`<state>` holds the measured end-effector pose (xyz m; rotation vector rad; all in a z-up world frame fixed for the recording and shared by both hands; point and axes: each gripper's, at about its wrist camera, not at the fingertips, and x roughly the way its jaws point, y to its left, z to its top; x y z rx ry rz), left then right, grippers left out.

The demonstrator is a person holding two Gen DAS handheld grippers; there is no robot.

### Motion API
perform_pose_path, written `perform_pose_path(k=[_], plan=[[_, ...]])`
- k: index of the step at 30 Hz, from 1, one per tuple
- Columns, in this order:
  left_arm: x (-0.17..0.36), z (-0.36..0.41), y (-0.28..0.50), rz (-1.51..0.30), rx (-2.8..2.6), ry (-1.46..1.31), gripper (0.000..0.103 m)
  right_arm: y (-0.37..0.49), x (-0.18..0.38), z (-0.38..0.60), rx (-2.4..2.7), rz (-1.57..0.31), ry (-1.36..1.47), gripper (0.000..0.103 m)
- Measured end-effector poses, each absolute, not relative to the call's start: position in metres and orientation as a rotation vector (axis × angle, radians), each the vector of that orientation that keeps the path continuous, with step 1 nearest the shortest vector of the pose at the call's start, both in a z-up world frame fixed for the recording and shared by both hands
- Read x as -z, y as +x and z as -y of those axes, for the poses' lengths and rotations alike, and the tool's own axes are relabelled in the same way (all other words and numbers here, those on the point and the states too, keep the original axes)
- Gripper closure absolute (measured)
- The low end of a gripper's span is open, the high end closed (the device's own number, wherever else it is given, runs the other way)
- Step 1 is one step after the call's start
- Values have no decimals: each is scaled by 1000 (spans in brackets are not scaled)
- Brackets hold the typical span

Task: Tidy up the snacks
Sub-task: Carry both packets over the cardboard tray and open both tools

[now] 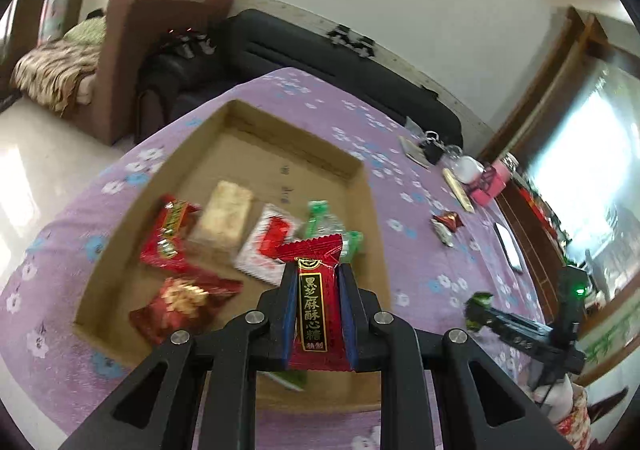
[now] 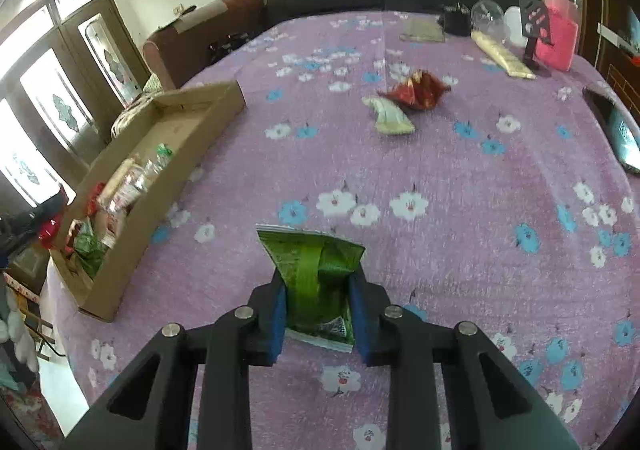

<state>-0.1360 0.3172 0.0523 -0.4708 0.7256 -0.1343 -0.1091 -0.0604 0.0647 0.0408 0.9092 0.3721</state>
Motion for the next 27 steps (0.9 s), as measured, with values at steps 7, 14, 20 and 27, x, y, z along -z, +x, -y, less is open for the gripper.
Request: perform_pose_path(k=[7, 14, 20, 27], plan=[[-35, -324, -131, -752, 120, -503, 83, -101, -94, 7, -483, -888, 3, 77], [-33, -345, -131, -731, 79, -549, 47, -93, -95, -77, -600, -922, -73, 77], [-44, -358, -149, -660, 73, -578, 30, -84, -81, -125, -632, -965, -142, 76], [-50, -377, -166, -608, 59, -616, 25, -62, -59, -141, -622, -1061, -101, 76]])
